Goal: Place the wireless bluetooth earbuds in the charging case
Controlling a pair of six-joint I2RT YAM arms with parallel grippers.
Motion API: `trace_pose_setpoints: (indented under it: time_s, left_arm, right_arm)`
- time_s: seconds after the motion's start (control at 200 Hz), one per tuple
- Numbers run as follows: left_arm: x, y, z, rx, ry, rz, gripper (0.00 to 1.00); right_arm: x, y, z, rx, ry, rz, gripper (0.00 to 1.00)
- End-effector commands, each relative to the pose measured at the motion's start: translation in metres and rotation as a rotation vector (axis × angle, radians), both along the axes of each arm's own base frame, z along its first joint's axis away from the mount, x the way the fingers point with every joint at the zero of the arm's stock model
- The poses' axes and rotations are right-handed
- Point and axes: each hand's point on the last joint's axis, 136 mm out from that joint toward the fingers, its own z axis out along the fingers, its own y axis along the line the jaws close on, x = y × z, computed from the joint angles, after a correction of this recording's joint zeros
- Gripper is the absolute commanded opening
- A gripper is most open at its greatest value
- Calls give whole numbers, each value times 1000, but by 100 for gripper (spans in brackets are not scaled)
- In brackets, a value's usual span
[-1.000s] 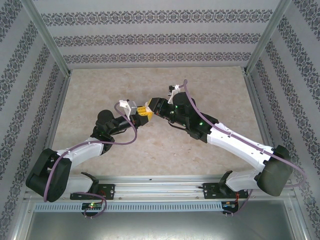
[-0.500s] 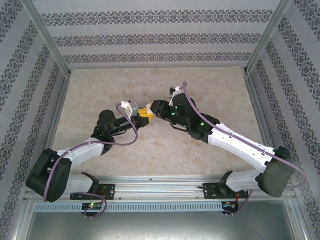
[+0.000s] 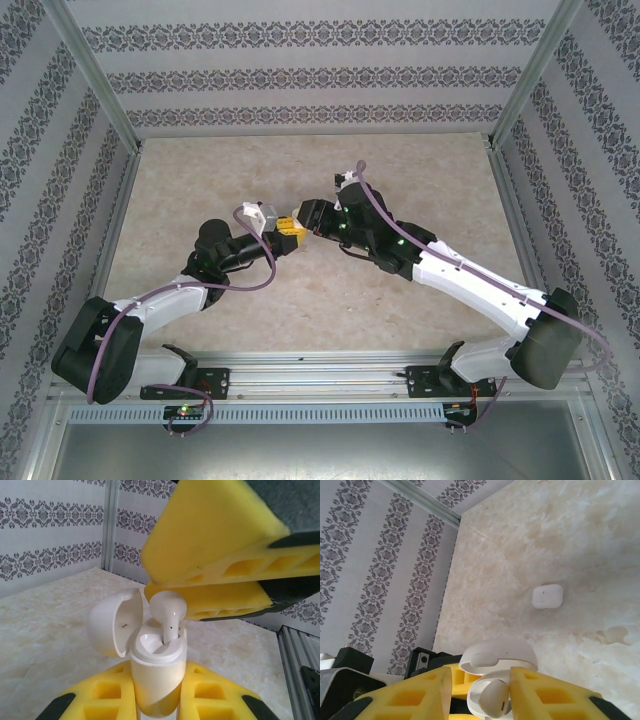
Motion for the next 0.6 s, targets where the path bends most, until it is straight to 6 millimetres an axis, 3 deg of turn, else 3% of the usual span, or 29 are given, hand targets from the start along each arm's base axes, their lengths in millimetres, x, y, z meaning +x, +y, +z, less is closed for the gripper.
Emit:
trace_pose_setpoints:
  time_s: [0.0,0.285,0.46,0.595]
  left_arm:
    - [-6,-1,33,-38,-118,-12,0]
    - [-2,0,25,-15,-97,9,0]
    - [2,4,17,30,-90,44,0]
    - [4,10,11,100,-118,90,0]
  right_arm:
    - [1,-10,-17,-112,36,-1,41]
    - [-2,-16,-9,-170,55,5,52]
    - [-6,-31,2,-220,79,-36,52]
    - [-13,-29,6,-233,112,-11,51]
